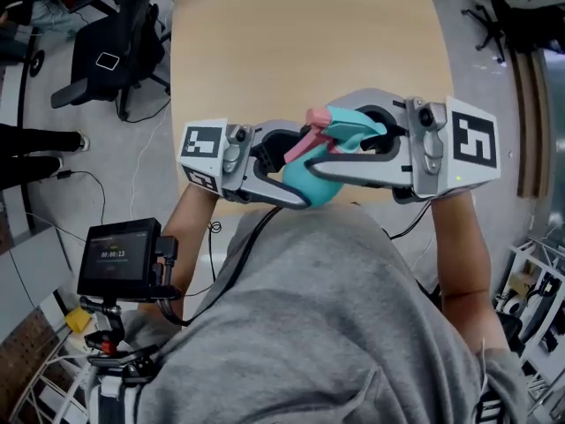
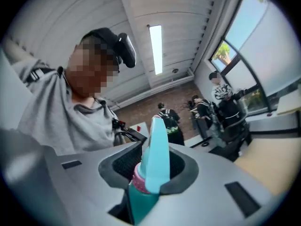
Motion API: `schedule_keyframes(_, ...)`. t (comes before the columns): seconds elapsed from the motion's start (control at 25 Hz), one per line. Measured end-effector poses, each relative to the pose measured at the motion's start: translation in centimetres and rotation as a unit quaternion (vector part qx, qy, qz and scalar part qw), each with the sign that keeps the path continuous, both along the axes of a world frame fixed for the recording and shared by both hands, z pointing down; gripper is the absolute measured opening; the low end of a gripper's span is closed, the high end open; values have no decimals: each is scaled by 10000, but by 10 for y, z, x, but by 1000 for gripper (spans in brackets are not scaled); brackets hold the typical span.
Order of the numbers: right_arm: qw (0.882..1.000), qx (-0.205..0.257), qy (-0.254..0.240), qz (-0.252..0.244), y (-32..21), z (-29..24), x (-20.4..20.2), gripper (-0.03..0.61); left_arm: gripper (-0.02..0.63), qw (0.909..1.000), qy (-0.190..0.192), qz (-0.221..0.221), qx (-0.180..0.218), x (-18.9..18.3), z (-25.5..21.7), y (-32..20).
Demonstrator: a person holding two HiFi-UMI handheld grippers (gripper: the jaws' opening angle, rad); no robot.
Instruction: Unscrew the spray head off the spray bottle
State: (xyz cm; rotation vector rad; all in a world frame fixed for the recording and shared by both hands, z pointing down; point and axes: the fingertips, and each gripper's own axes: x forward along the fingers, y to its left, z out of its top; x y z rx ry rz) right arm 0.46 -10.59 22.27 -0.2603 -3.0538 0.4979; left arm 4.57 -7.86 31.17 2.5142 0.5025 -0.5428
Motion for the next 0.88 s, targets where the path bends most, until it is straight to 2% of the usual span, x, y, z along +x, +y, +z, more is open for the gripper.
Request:
schedule_keyframes(0.08,9968,-319,-317,-658,13,-9,-1,106,368,9983,244,529,7,-2,-7,12)
schedule_keyframes(0.16,9895,-623,-627,-1145,19,-16,1,106,368,9955,424,851,14,-3,-11,19)
schedule_keyframes(0.28,9827,-874,-986,-1302,12,-23,2,106,368,9938,536,969,-21,-5,-14,18)
schedule_keyframes(0.4,9841,-812,-1023,-1201,6,-26,1,106,368,9951,458,871,61,-3,-12,17)
schedule_keyframes(0.56,9910,-655,-702,-932,-4,-24,4,106,368,9985,69,471,269,7,3,12)
schedule_keyframes(0.68,9962,-542,-536,-418,-27,-26,19,106,368,9986,-322,46,411,16,21,3)
schedule_keyframes(0.76,9976,-424,-543,106,-48,-31,31,106,370,9956,-691,-335,533,22,40,-5)
schedule_keyframes(0.88,9941,-156,-515,945,-80,-41,48,106,370,9837,-1222,-1167,613,27,73,-27)
